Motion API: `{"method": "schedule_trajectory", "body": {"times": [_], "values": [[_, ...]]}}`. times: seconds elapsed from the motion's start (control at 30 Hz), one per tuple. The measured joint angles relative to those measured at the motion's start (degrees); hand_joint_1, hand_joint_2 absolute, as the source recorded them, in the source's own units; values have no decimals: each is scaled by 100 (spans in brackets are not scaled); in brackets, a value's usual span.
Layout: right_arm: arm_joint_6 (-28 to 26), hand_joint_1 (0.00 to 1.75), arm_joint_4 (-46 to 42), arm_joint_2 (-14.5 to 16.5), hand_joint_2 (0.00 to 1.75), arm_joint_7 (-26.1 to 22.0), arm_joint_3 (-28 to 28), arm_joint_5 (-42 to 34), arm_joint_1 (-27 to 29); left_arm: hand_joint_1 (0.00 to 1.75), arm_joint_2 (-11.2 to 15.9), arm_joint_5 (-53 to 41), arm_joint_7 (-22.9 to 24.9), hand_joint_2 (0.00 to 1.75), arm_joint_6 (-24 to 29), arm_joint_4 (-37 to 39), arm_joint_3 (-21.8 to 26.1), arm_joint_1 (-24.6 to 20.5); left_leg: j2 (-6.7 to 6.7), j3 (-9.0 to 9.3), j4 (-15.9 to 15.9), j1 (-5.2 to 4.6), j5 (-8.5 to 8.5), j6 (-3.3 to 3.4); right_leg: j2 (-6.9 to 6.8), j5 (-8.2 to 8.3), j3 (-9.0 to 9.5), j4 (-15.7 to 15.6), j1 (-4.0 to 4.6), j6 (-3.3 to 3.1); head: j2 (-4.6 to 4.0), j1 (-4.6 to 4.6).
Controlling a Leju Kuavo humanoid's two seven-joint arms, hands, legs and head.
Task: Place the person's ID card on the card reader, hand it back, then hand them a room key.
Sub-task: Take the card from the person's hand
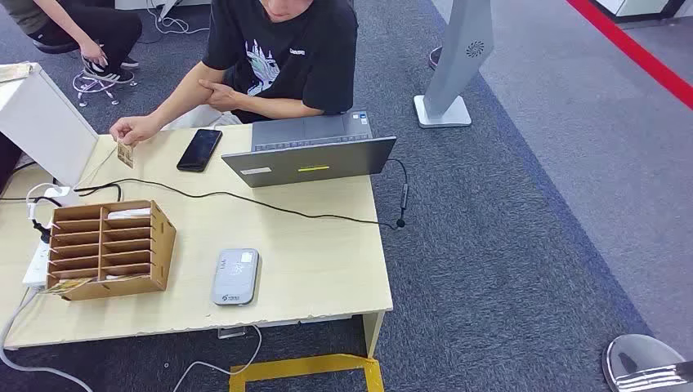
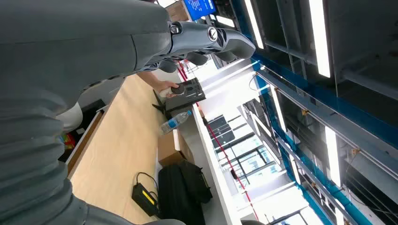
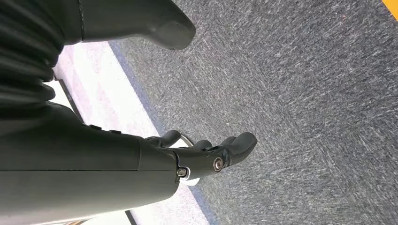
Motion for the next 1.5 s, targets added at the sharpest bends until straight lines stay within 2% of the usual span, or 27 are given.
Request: {"method": "schedule_trajectory", "body": {"times": [0.1, 0.2, 0.4, 0.5, 0.67, 0.9, 1.03, 1.2, 1.5], "values": [[17, 0, 0, 0, 175, 0, 0, 11, -10, 0, 35, -11, 0, 175, 1, -22, -1, -37, -1, 0, 0, 0, 1, 0, 0, 0, 0, 0, 0, 0, 0, 1], [98, 0, 0, 0, 175, -4, 0, 39, -54, 0, 182, 38, 13, 175, 3, -21, 1, -243, -2, 0, 0, 0, 4, 0, -2, 2, 1, 0, 0, -2, 0, 1], [285, 0, -9, 0, 175, -35, 0, 47, -218, 0, 782, -80, 341, 175, 10, 562, 46, -1136, -6, 2, -1, 3, 25, -12, -7, 15, 0, 5, 3, -18, 0, -1], [324, 0, -15, 0, 175, -35, 0, 3, -270, 0, 978, -150, 421, 175, 10, 972, 44, -1532, -6, 3, -1, 3, 31, -16, -5, 19, 0, 6, 3, -17, 0, 1], [337, 0, -15, 0, 175, -27, -3, -51, -316, 0, 1095, -290, 469, 175, 10, 1467, 6, -1953, -5, 3, 0, 3, 32, -17, -1, 21, 0, 6, 3, -15, 0, 1], [368, 0, -17, 2, 175, 55, -5, -101, -362, 0, 1170, -369, 602, 175, 10, 1843, -140, -2259, -4, 1, 1, 2, 31, -17, 0, 21, -3, 5, 2, -15, 0, 1], [412, 0, -22, 2, 175, 70, -20, -133, -384, 0, 1308, -314, 953, 175, -8, 2050, -400, -2433, -4, 1, 1, 3, 32, -17, -1, 21, -5, 5, 3, -15, 0, 1], [413, 0, -27, 7, 175, 68, -45, -161, -408, 0, 1462, -316, 1429, 175, -205, 2308, -989, -2678, -4, 2, 2, 3, 33, -18, -1, 23, -3, 6, 3, -16, 0, 1], [439, 0, -39, 59, 175, 62, -46, -138, -431, 0, 1509, -666, 1887, 175, -405, 2800, -1732, -3160, -3, 0, 4, 2, 32, -18, 1, 25, -6, 6, 2, -15, 0, 1]]}}
